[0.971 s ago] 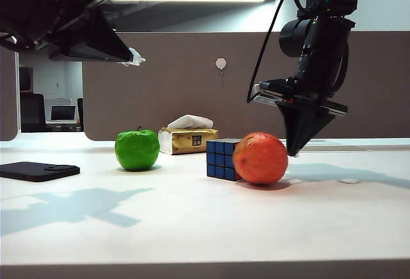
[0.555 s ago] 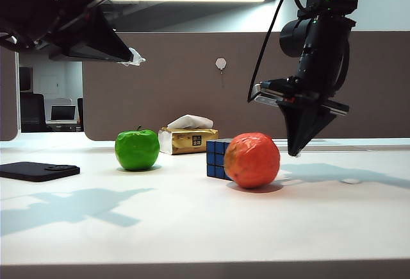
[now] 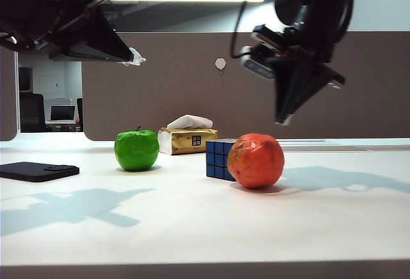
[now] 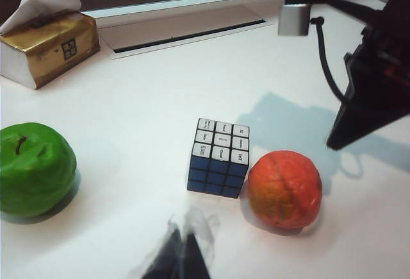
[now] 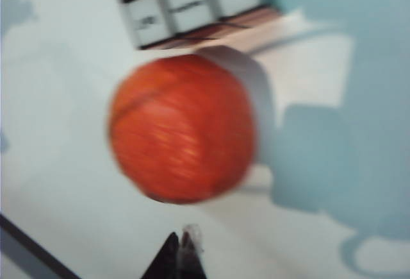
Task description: Move all the fruits on the tabletop near the face of the Rubik's cube that has the color most similar to each fruit.
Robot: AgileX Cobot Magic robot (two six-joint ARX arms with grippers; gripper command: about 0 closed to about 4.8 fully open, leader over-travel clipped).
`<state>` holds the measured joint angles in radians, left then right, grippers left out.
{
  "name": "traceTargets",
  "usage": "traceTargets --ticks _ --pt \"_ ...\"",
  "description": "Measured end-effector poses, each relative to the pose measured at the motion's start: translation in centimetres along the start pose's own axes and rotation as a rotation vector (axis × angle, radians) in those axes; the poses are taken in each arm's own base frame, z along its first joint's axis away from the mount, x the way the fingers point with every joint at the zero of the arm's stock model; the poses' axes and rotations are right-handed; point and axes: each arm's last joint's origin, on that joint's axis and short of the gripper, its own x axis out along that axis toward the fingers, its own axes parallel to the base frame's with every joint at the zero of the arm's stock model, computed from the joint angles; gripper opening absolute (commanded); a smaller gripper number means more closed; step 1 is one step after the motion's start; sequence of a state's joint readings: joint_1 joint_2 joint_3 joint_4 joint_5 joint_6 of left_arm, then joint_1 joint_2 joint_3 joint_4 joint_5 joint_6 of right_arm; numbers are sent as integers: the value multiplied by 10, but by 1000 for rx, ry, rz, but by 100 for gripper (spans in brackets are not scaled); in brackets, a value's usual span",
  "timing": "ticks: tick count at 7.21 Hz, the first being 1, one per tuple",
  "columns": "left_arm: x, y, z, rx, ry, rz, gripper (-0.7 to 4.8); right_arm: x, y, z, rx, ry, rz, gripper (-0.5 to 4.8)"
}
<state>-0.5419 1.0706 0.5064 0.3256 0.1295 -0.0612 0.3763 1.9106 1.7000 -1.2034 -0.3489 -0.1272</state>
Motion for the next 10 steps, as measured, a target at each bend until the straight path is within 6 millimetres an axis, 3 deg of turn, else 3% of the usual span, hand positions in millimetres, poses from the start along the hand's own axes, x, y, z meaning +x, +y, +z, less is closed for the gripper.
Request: traceTargets --ticks 1,2,3,4,6,7,10 --pt "0 0 0 0 0 0 -5 3 8 1 -21 8 9 -1" --pt "0 0 0 0 0 0 -5 10 29 2 -75 23 23 -1" --pt "0 0 0 0 1 0 -5 12 34 2 -90 23 26 -1" --pt "0 0 0 0 0 0 -5 24 54 4 -125 9 -6 -1" --pt "0 0 0 0 1 0 -5 41 48 -1 -106 36 -11 -1" --pt "0 0 0 0 1 0 -5 60 41 1 -124 -33 -50 -1" --pt "0 0 0 0 1 0 -5 69 37 6 -124 -54 -61 0"
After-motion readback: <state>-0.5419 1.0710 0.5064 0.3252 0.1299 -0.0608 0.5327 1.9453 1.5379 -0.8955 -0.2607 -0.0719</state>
